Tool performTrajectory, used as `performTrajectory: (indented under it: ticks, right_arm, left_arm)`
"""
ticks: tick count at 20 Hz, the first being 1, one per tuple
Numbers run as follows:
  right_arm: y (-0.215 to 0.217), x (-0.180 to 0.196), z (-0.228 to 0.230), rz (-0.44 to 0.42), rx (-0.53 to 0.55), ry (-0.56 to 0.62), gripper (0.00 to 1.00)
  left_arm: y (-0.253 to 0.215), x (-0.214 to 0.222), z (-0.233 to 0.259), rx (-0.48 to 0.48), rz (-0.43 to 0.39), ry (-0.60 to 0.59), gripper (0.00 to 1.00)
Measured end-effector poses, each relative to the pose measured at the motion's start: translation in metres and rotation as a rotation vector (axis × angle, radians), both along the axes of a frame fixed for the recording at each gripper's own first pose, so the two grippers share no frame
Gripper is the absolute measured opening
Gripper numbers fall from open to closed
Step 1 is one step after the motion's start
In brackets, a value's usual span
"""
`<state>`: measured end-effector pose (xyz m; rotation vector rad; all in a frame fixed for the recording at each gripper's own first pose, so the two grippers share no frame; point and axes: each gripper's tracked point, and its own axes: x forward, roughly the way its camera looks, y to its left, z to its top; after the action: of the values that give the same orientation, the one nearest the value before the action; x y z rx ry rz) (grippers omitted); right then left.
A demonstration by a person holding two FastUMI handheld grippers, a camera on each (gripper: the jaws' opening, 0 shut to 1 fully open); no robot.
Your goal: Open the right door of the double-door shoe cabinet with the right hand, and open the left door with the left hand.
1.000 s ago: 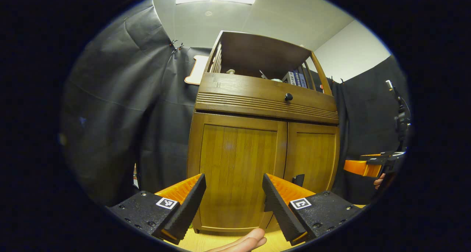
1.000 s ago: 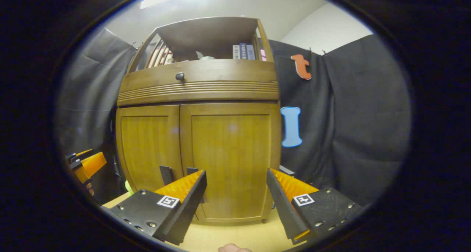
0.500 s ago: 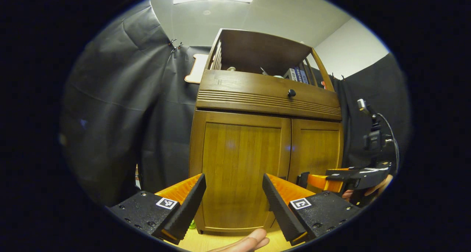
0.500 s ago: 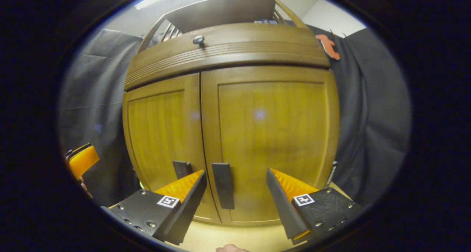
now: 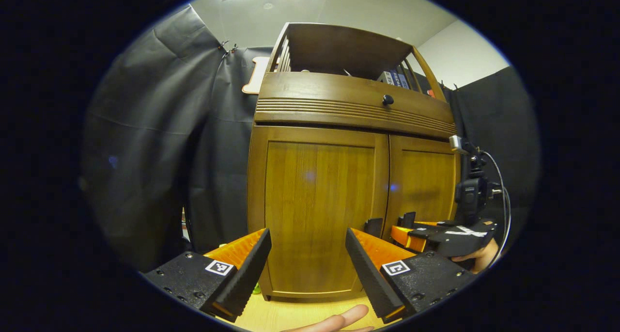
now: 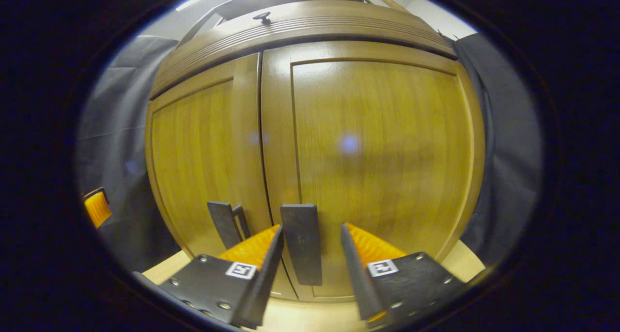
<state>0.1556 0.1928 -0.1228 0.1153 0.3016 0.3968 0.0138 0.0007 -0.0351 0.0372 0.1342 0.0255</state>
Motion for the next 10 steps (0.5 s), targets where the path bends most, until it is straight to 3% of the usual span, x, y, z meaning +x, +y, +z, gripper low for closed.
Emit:
performTrajectory:
  ticks: [1, 2, 5, 6, 10]
  right_arm:
    - [0.006, 0.018, -0.003, 0.014, -0.012, -0.057, 0.42]
    - [0.002, 0.014, -0.01, 0.014, -0.028, -0.024, 0.28]
    - [0.001, 0.001, 0.003, 0.062, 0.047, 0.013, 0.2]
    - [0.001, -0.001, 0.005, 0.084, 0.046, 0.005, 0.21]
    - [0.004, -0.001, 0.003, 0.15, 0.067, 0.006, 0.21]
  left_arm:
    - [-0.004, -0.003, 0.003, -0.009, -0.01, -0.006, 0.92]
    - [-0.007, -0.007, 0.006, -0.023, -0.02, -0.008, 0.92]
    - [-0.015, -0.017, 0.009, -0.056, -0.047, -0.014, 0.95]
    - [-0.016, -0.019, 0.011, -0.056, -0.05, -0.017, 0.92]
    - [-0.016, -0.018, 0.014, -0.053, -0.032, -0.027, 0.95]
